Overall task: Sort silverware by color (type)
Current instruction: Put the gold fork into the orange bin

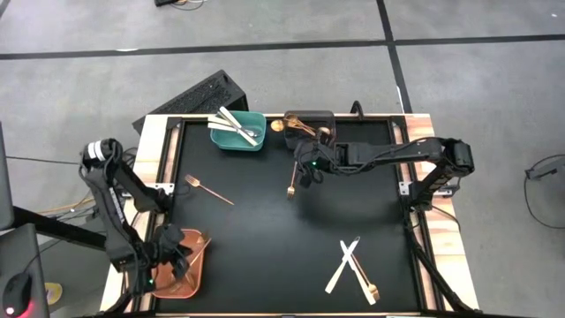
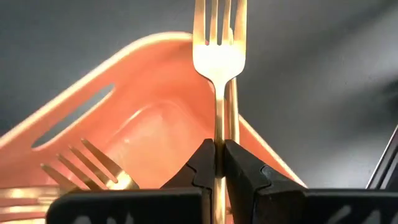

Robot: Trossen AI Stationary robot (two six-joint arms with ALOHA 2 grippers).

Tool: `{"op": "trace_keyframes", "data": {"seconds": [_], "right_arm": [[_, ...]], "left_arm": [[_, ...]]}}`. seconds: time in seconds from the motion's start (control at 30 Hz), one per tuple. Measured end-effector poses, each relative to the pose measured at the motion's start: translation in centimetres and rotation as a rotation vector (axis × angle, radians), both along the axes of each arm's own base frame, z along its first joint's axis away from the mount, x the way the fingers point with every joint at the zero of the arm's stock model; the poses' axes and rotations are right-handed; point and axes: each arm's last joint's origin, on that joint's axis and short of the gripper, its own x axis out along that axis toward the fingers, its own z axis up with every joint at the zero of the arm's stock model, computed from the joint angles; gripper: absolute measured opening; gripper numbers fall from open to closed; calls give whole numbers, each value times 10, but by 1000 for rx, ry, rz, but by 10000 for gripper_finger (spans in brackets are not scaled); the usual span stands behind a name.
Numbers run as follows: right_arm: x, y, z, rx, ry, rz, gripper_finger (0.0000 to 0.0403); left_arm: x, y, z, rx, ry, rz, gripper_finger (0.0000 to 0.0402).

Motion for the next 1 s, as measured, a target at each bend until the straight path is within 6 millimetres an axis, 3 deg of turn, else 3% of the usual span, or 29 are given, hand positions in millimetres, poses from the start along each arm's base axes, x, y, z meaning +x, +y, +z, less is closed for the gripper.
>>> {"op": "trace_keyframes", "data": {"seconds": [0.33, 0.5, 0.8, 1.0], "right_arm": [[-2, -11, 0, 0, 1, -31, 173], [-3, -8, -2, 17, 10, -37, 174], [0, 10, -1, 38, -11, 3, 199], [-7, 26, 10, 43, -30, 40, 202]], "left_arm": [[-8, 7, 0, 134, -14, -44, 7], [-9, 6, -1, 111, 31, -44, 19], [-4, 8, 2, 89, 24, -24, 121], [6, 30, 15, 148, -13, 37, 183]]}}
